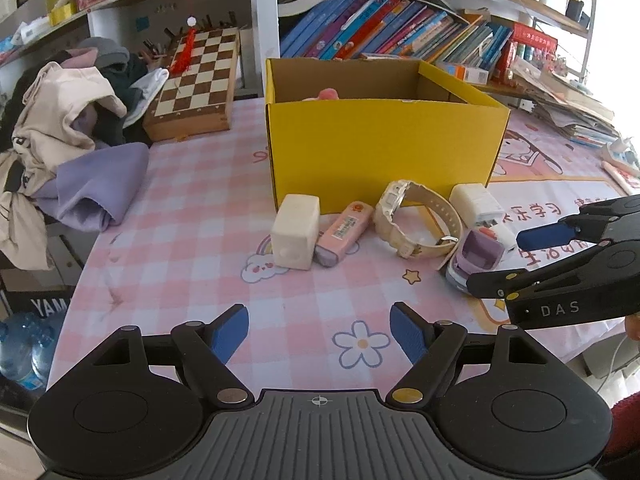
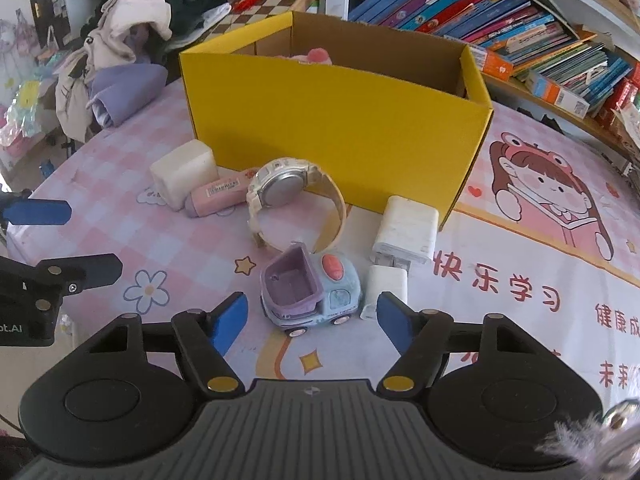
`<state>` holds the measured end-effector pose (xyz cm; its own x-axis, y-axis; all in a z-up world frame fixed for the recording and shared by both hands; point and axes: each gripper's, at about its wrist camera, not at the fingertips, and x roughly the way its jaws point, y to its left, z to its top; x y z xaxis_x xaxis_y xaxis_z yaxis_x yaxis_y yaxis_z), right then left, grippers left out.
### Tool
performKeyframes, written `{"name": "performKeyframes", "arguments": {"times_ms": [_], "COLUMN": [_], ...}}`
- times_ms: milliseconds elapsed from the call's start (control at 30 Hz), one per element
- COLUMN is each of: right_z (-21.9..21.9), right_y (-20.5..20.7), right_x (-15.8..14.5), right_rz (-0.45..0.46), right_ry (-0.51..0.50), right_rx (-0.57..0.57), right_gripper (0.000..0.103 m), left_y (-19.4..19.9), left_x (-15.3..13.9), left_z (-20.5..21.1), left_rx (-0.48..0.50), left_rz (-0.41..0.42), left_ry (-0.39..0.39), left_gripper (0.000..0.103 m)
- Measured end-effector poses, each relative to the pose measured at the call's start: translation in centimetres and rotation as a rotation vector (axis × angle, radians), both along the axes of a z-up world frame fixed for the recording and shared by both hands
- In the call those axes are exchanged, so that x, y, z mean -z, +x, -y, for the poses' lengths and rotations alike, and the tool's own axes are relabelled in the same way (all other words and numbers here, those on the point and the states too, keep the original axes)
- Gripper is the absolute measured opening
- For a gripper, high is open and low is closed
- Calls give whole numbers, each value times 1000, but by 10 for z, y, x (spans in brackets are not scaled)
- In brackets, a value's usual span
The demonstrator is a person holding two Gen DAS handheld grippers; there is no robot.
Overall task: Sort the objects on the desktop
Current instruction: 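Lower the right tool onto the lilac toy truck and close around it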
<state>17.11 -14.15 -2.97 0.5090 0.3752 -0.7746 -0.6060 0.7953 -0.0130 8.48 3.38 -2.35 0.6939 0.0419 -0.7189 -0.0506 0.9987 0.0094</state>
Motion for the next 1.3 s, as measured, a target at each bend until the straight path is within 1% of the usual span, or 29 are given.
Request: {"name": "performKeyframes", "arguments": {"times_ms": [100, 367, 467, 567, 633, 933, 1300], "right_z": [-3, -16, -19, -19, -19, -5, 4], "right_y": [5, 11, 13, 16, 18, 19, 19], "right_x": [2, 6, 10, 14, 17, 11, 7], "right_rz": [-13, 12, 1, -18, -30, -29, -25], "right_ry": [-5, -44, -57, -67, -72, -36, -22], "right_rx": [-10, -85, -110, -130, -142, -140, -171], "right_gripper": [69, 70, 70, 62, 62, 62, 62], "left_y": [4, 14, 17, 19, 21, 30, 49], "left_x": [0, 0, 1, 0, 0, 1, 3], "left_z": [-2, -4, -4, -2, 0, 2, -9], "left_rx": [-7, -24, -28, -28, -26, -28, -68], "left_rz": [-2, -14, -19, -20, -20, -14, 4], "left_ry": [-1, 4, 4, 3, 2, -6, -4], "left_gripper": [79, 79, 79, 79, 79, 79, 77]}}
